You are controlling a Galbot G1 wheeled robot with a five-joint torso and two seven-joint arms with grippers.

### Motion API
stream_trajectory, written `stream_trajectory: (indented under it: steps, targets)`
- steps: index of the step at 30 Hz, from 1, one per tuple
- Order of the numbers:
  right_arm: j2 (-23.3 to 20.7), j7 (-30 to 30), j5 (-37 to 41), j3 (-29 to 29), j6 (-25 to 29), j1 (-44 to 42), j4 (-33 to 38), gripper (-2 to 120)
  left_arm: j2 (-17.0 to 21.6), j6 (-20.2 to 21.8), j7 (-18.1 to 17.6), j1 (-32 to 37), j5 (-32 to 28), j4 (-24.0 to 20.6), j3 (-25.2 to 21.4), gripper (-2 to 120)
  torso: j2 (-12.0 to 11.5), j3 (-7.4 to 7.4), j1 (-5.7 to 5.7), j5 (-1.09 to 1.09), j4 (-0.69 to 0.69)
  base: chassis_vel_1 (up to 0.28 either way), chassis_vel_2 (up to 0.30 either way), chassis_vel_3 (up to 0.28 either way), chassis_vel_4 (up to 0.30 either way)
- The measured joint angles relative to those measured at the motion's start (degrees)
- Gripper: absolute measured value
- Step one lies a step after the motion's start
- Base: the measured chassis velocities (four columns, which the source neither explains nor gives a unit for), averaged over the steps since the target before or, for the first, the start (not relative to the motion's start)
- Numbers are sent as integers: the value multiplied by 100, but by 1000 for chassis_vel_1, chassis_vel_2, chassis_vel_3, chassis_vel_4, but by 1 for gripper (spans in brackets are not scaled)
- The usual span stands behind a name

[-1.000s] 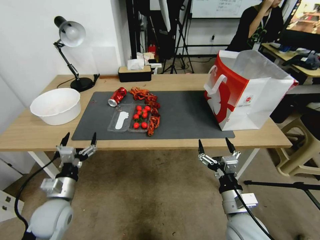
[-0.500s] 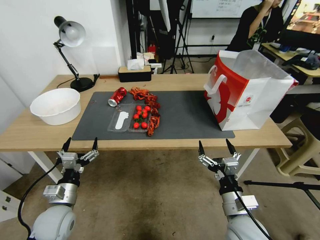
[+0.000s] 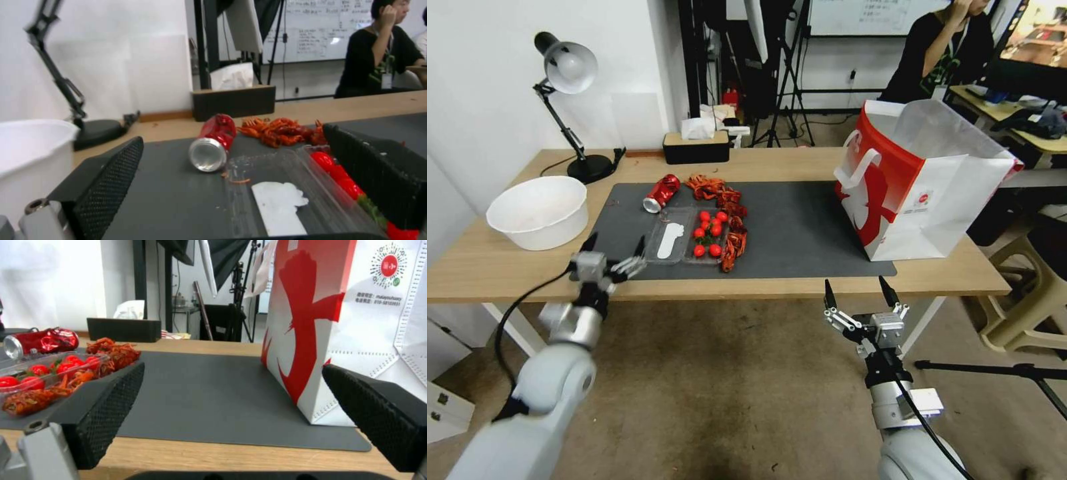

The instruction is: Pick up the trash from the table and place it into the takeout bag.

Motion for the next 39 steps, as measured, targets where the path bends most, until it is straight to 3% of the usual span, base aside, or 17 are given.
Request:
stream_trajectory:
  steps: [6,11,15,17,18,19,21,24,28,34,39]
  targets:
    - [-1,1,0,6,-6,-1,1,100,68,78,0,-164,-133,81,96,100,0,0,0,0,-1,0,0,0,0]
    - [-6,5,7,37,-28,-1,11,100,344,426,7,-812,-715,477,464,100,0,0,0,-1,3,0,0,0,0]
    - [6,12,11,53,-55,8,11,100,699,984,26,-2094,-1359,1395,1093,100,0,0,0,0,2,0,0,0,0]
    - [8,12,10,53,-56,9,11,100,715,1013,26,-2229,-1392,1504,1159,100,0,0,0,1,2,0,0,0,0]
    - [9,12,11,61,-58,9,11,100,732,1066,26,-2536,-1475,1766,1340,100,0,0,0,0,1,0,0,0,0]
    - [9,12,11,61,-58,9,11,100,732,1066,26,-2536,-1475,1766,1340,100,0,0,0,0,1,0,0,0,0]
    - [10,14,14,112,-61,2,11,100,703,1279,25,-3120,-1731,2278,1733,100,0,0,0,2,1,0,0,0,0]
    - [9,17,23,160,-61,-10,11,100,605,1382,20,-3461,-1824,2609,2032,100,0,0,0,-1,0,0,0,0,0]
    - [8,19,30,192,-61,-24,11,100,496,1429,19,-3691,-1826,2859,2236,100,0,0,0,-1,2,0,0,0,0]
    - [16,26,35,228,-54,-40,9,100,267,1480,31,-4274,-1663,3718,2714,100,1,-1,-1,-1,1,0,0,0,0]
    - [20,27,36,239,-39,-45,8,100,256,1409,44,-4404,-1588,3962,2808,94,1,-1,-1,-1,1,0,0,0,0]
